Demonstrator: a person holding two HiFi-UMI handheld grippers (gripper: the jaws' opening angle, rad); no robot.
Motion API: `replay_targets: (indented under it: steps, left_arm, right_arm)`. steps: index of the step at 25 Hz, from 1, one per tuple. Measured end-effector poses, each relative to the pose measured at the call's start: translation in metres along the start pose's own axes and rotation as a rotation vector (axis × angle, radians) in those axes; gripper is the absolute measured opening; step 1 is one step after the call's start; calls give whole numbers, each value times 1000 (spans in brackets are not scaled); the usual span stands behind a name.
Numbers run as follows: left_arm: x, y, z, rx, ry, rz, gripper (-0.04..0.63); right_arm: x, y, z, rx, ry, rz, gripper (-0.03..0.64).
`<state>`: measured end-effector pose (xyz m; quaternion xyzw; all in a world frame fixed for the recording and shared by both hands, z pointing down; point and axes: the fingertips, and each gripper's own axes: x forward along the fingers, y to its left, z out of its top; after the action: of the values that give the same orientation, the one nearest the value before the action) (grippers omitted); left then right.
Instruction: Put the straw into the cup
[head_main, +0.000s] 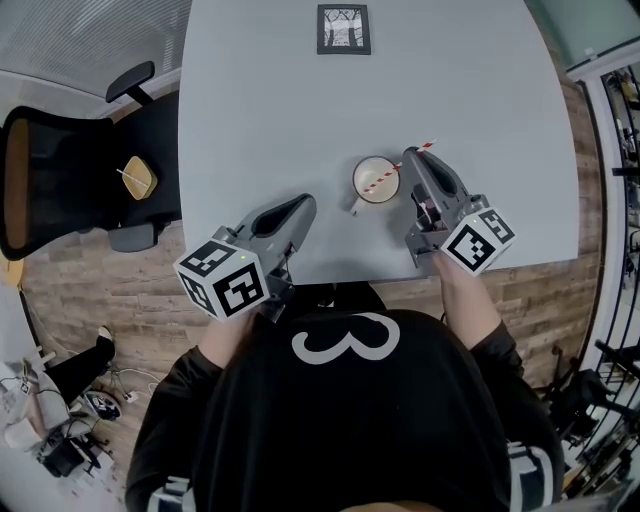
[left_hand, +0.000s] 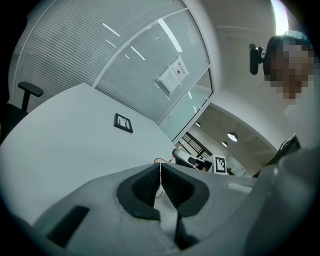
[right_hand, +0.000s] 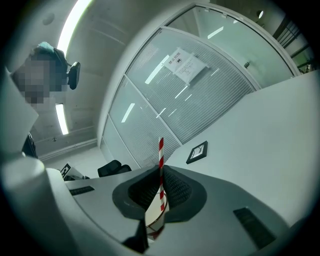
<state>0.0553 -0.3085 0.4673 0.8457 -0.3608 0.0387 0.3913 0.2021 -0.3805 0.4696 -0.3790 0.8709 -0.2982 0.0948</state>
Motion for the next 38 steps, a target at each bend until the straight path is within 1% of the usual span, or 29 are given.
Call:
replay_targets:
  steps: [8, 14, 16, 19, 25, 27, 30, 33, 35, 38]
  left_arm:
    - [1, 3, -7, -13, -3, 6, 20]
    - [3, 5, -9, -24, -17, 8, 20]
    - [4, 3, -11, -23, -18, 4, 20]
    - [6, 1, -16, -32, -21, -2, 20]
    - [11, 3, -24, -43, -42, -20, 20]
    - [11, 2, -28, -51, -49, -28, 20]
    - [11, 1, -34, -63, -48, -42, 20]
    - [7, -6, -36, -56, -54, -49, 20]
    - [2, -12, -36, -45, -59, -51, 20]
    - [-9, -27, -37, -31, -59, -65, 20]
  right_arm:
    - [0, -5, -6, 46, -9, 14, 25]
    - [-4, -7, -8, 120, -15, 27, 29]
    - [-7, -9, -7, 147, -25, 30, 69]
    - [-13, -11, -6, 175, -35, 36, 98]
    - [-30, -13, -3, 135, -36, 27, 129]
    - [-41, -15, -2, 115, -34, 2, 129]
    - [-62, -22, 0, 85, -24, -60, 129]
    - [-80, -15, 3, 63, -26, -75, 127]
    - [-87, -3, 4, 35, -25, -76, 109]
    - [-95, 16, 5, 24, -30, -65, 59]
